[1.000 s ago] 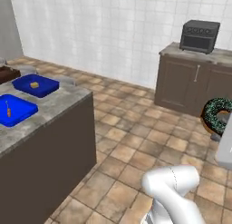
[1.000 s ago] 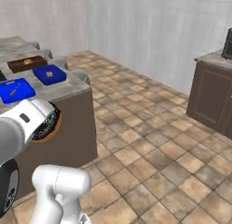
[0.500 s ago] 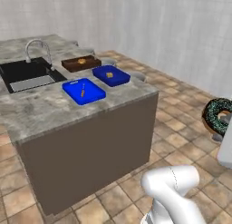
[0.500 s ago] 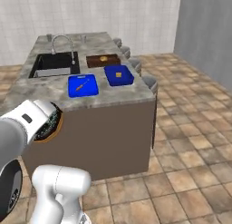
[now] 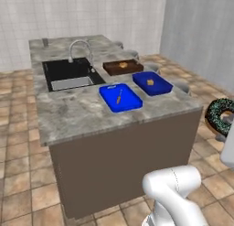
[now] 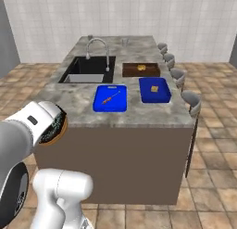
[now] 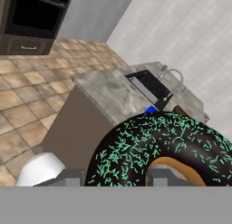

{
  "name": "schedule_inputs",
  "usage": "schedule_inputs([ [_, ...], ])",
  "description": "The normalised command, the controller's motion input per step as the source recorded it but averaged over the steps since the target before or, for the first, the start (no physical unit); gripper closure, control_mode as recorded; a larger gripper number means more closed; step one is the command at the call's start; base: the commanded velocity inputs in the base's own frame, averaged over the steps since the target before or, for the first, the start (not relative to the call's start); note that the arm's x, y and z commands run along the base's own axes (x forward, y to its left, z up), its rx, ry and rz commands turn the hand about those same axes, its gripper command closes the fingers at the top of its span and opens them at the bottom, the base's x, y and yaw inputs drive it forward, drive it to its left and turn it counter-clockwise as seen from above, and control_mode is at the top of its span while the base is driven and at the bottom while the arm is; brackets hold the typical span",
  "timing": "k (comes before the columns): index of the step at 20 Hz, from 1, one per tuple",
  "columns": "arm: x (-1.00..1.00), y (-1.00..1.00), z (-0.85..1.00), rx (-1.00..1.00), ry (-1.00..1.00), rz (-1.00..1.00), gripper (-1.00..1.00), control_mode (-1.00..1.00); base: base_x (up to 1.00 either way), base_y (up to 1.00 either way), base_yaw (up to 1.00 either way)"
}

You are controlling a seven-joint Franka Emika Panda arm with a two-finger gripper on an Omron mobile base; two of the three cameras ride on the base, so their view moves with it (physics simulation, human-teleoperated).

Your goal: Take the cake and donut from the fridge and place them on the empty tray on the dining counter.

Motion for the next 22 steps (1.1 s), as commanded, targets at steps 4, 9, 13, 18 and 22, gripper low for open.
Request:
schedule_inputs([
  [4, 0.00, 0.00, 0.00, 0.00, 0.00, 0.00, 1.00, 1.00, 0.02, -0.72, 0.11],
  [9, 0.00, 0.00, 0.00, 0.00, 0.00, 0.00, 1.00, 1.00, 0.08, -0.69, 0.10],
  [13, 0.00, 0.00, 0.00, 0.00, 0.00, 0.00, 1.00, 1.00, 0.29, -0.46, 0.10],
  [18, 0.00, 0.00, 0.00, 0.00, 0.00, 0.00, 1.00, 1.00, 0.32, -0.50, 0.10],
  [22, 0.00, 0.00, 0.00, 0.00, 0.00, 0.00, 1.00, 1.00, 0.36, -0.60, 0.09],
])
